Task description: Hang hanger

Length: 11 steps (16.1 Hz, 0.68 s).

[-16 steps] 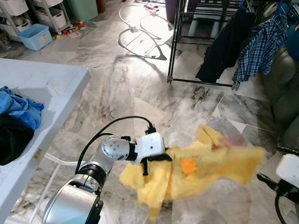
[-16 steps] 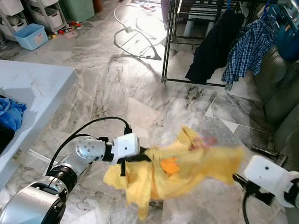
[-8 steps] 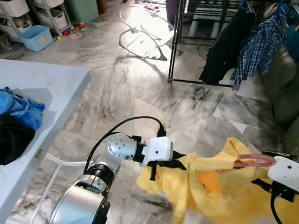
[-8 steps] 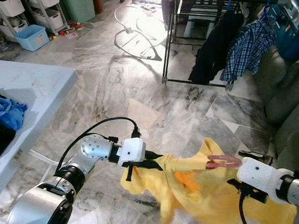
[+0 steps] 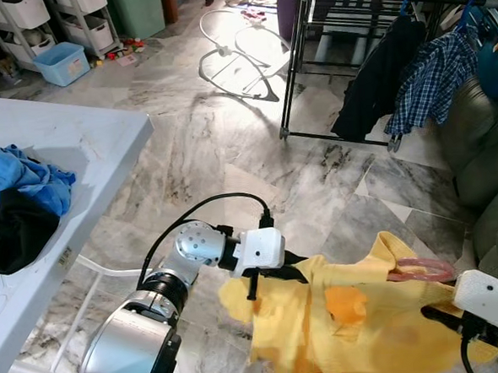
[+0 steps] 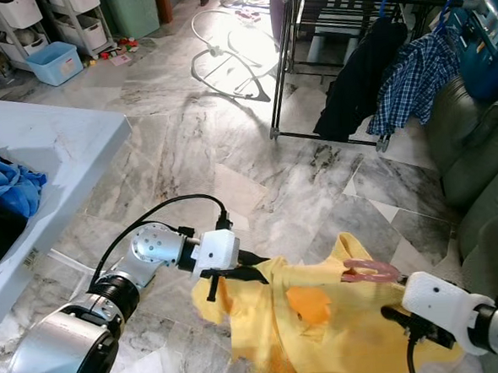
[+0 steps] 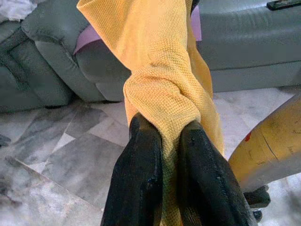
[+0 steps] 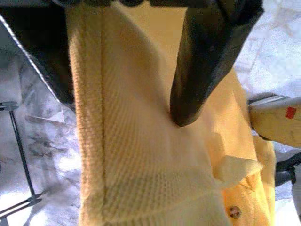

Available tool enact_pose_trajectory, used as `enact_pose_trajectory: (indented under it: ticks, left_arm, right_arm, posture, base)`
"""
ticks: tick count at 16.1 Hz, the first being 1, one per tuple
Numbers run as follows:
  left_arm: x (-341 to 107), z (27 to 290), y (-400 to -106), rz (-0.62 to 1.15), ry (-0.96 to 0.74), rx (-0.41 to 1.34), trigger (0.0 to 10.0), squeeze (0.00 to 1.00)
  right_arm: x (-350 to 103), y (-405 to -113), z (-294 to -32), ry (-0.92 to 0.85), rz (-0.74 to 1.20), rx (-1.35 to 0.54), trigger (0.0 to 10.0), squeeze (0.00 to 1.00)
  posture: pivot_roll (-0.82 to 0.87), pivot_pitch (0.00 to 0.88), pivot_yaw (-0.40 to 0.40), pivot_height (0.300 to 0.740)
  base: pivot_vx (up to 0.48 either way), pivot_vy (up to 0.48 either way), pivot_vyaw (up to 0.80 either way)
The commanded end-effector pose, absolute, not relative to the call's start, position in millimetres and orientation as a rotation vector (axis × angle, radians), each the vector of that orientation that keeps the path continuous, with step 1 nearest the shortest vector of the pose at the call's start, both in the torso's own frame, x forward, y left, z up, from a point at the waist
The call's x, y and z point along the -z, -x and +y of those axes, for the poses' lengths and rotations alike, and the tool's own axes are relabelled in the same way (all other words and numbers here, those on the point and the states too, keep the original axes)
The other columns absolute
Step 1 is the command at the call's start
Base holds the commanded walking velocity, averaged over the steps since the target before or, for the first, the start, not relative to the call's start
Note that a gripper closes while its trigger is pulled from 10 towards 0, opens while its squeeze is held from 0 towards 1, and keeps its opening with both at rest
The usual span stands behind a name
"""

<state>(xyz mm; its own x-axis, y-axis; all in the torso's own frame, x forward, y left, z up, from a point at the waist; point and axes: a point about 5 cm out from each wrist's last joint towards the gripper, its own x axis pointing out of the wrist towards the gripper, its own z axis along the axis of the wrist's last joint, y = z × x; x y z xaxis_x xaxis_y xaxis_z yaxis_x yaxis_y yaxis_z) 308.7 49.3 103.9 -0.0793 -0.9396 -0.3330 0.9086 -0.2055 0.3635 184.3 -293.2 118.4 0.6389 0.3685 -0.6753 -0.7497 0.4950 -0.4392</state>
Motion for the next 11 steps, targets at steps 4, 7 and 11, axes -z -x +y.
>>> enact_pose_trajectory:
  ticks: [4,7,11]
  left_arm:
    - [-110.0,45.8,-309.7,-0.114,-0.589,1.686,0.0,0.0]
    - [-109.7,45.6,-310.2,-0.111,-0.592,1.678,0.0,0.0]
    - [-110.6,44.7,-311.9,-0.11,-0.597,1.659,0.0,0.0]
  right_arm:
    - [-122.7,-184.1,-284.9,0.706,0.533,-0.759,0.0,0.0]
    - [-122.8,-183.1,-285.0,0.694,0.539,-0.763,0.0,0.0]
    - [-124.4,-183.7,-286.7,0.663,0.542,-0.756,0.0,0.0]
  posture:
    - [-0.11,0.114,-0.006,0.74]
    - [-0.11,0.114,-0.008,0.74]
    - [-0.11,0.107,-0.011,0.74]
  base:
    - [0.0,0.0,0.0]
    - [0.0,0.0,0.0]
    - [0.0,0.0,0.0]
